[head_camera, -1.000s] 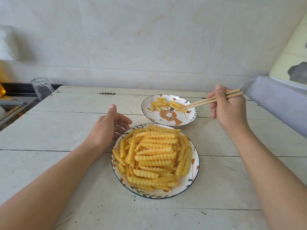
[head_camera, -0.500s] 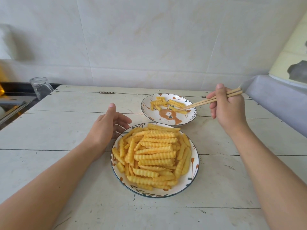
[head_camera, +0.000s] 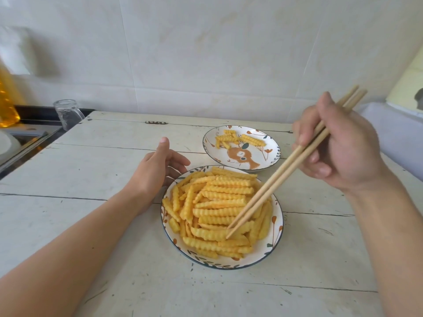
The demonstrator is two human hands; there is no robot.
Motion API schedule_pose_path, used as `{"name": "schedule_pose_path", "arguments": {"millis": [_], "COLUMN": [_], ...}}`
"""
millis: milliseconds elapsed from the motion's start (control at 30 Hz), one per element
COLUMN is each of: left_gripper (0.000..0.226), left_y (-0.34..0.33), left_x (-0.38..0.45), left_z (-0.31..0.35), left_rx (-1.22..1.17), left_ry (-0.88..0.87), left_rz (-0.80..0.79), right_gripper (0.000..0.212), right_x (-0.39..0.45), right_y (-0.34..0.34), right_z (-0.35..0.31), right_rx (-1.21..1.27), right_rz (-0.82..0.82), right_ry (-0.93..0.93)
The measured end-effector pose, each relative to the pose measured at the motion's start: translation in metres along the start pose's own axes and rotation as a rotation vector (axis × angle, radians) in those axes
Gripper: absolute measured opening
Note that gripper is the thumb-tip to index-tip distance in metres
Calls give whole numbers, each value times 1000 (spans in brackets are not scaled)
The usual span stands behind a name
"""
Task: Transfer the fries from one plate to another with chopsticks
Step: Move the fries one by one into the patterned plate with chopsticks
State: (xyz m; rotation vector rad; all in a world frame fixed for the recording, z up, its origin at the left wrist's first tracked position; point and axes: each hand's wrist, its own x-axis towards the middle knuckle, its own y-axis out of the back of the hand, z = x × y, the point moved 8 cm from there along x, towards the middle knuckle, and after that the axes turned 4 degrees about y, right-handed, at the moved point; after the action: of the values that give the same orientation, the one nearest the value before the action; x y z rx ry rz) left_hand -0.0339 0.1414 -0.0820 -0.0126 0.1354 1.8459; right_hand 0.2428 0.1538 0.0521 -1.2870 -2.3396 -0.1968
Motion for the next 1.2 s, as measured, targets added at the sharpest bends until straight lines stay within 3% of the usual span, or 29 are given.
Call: {"name": "schedule_pose_path", "arguments": {"millis": [100, 200, 267, 367, 467, 567, 633, 1200], "left_gripper": [76, 76, 77, 77, 77, 77, 77, 76], "left_y": [0, -1, 0, 1, 1, 1, 1, 1], "left_x": [0, 0, 0, 1, 1, 2, 2, 0], "left_z": [0, 0, 0, -1, -1, -2, -2, -1], "left_rx": [-8, -9, -5, 0, 0, -4, -8, -1], "left_ry": [4, 2, -1, -9, -12, -13, -12, -14], "left_rz": [-3, -4, -4, -9, -6, -6, -9, -3], "right_gripper": [49, 45, 48, 50, 44, 37, 36, 36], "right_x": [0, -1, 1, 1, -3, -2, -1, 9], "right_y": [-4, 7, 20, 56, 89, 96, 94, 83], "right_z": [4, -3, -11, -15, -8, 11, 26, 55], "right_rx": [-48, -33, 20, 51, -204, -565, -657, -825], "right_rz": [-64, -2, 113, 430, 665, 655, 626, 536], "right_ry": [-15, -5, 50, 145, 220, 188, 143, 138]}}
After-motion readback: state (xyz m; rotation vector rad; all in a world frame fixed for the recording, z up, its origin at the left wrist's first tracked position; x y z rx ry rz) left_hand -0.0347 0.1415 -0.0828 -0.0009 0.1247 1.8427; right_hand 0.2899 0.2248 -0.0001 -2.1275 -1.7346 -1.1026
